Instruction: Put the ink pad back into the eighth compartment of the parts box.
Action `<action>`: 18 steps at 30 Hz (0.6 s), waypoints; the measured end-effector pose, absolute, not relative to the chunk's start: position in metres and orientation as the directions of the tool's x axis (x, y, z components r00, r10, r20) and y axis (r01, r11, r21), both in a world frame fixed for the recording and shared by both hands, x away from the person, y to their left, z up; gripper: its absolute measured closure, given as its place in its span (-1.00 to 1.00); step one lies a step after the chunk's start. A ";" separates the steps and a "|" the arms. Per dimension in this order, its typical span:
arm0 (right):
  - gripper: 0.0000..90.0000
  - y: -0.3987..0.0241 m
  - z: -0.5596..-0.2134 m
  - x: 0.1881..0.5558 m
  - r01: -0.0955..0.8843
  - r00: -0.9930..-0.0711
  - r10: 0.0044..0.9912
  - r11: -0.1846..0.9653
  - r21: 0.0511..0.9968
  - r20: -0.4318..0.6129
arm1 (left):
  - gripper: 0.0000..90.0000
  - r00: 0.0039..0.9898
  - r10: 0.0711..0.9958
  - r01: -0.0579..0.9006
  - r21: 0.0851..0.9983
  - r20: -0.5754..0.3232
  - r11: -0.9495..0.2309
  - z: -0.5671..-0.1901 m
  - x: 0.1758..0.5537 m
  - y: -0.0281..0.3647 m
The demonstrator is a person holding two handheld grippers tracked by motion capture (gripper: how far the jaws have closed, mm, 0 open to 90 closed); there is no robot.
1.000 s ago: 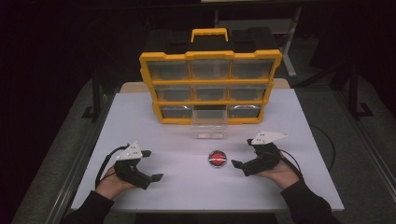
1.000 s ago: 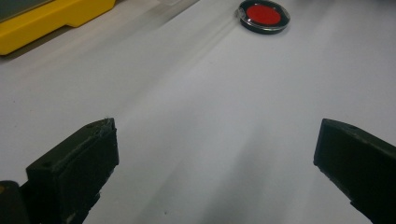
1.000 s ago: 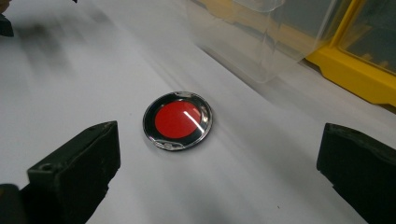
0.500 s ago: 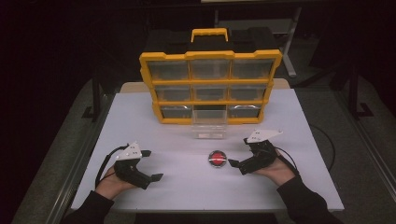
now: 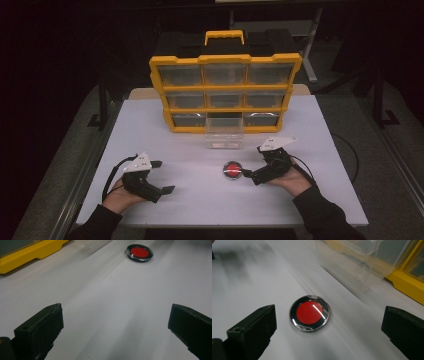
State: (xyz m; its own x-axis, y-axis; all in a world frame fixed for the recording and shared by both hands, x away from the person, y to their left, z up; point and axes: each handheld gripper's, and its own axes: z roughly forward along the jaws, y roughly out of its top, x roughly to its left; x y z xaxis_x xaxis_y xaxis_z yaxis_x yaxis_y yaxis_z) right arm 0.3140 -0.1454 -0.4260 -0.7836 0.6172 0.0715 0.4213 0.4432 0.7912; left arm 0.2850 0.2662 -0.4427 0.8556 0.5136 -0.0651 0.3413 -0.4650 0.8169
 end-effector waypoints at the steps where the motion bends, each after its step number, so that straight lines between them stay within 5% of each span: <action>1: -1.00 -0.144 -0.426 0.314 0.422 -0.785 0.616 0.446 0.790 0.071 | -1.00 0.856 0.513 0.339 0.818 -0.064 -0.465 -0.443 0.285 0.266; 18: -1.00 -0.132 -0.428 0.323 0.423 -0.794 0.603 0.458 0.782 0.076 | -1.00 0.860 0.505 0.341 0.819 -0.073 -0.461 -0.444 0.288 0.265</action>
